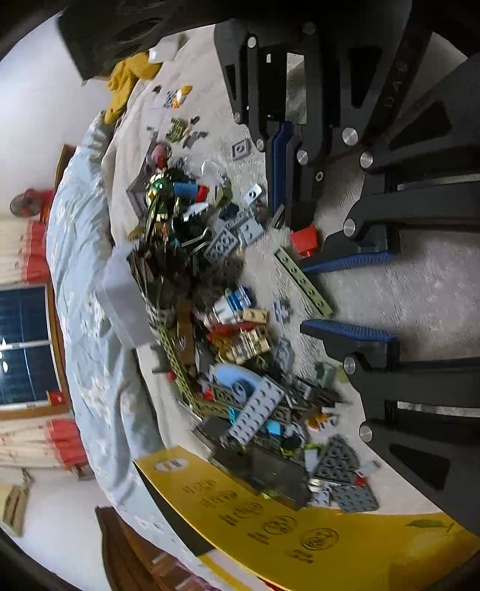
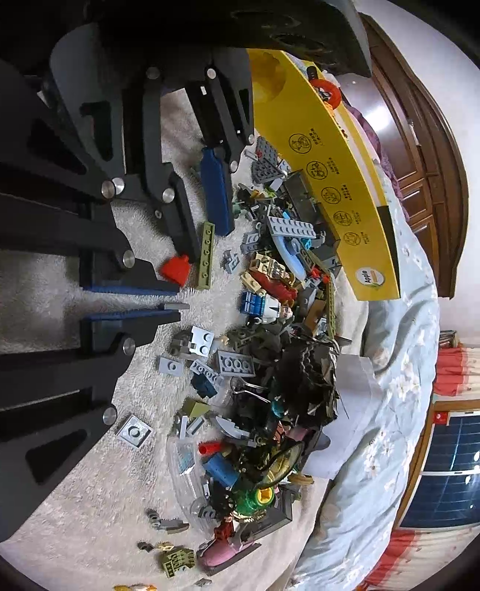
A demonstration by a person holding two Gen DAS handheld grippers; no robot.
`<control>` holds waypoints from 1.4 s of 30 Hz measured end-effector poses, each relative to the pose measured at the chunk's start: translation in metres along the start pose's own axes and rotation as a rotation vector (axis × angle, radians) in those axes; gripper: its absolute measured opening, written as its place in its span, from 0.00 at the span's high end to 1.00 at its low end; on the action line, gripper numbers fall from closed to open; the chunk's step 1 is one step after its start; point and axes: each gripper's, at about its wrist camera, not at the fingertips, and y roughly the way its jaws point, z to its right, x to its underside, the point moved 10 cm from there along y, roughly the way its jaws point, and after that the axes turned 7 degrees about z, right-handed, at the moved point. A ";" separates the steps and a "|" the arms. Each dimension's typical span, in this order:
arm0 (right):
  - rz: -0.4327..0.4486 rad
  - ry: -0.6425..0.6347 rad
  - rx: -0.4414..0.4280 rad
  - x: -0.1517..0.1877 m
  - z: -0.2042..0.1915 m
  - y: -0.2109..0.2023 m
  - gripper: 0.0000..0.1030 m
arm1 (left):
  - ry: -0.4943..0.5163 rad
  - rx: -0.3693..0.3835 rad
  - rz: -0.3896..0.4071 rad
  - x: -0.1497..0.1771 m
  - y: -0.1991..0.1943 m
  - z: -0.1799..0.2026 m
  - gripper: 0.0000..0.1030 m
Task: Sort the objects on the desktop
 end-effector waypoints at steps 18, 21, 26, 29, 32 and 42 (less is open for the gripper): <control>0.158 0.033 0.056 -0.024 0.000 -0.034 0.98 | -0.124 0.022 0.242 -0.031 -0.069 -0.013 0.92; 0.171 0.059 0.068 -0.025 0.001 -0.040 0.98 | -0.160 0.014 0.251 -0.028 -0.082 -0.017 0.92; 0.217 0.100 0.068 -0.024 -0.006 -0.063 0.98 | -0.210 0.014 0.277 -0.021 -0.110 -0.022 0.92; 0.294 0.051 0.111 -0.035 -0.023 -0.093 0.98 | -0.208 -0.045 0.309 -0.021 -0.129 -0.025 0.92; 0.346 -0.005 0.138 -0.044 -0.050 -0.118 0.98 | -0.251 -0.075 0.325 -0.021 -0.148 -0.029 0.92; 0.486 -0.056 0.116 -0.071 -0.112 -0.174 0.98 | -0.229 -0.112 0.501 -0.040 -0.224 -0.023 0.91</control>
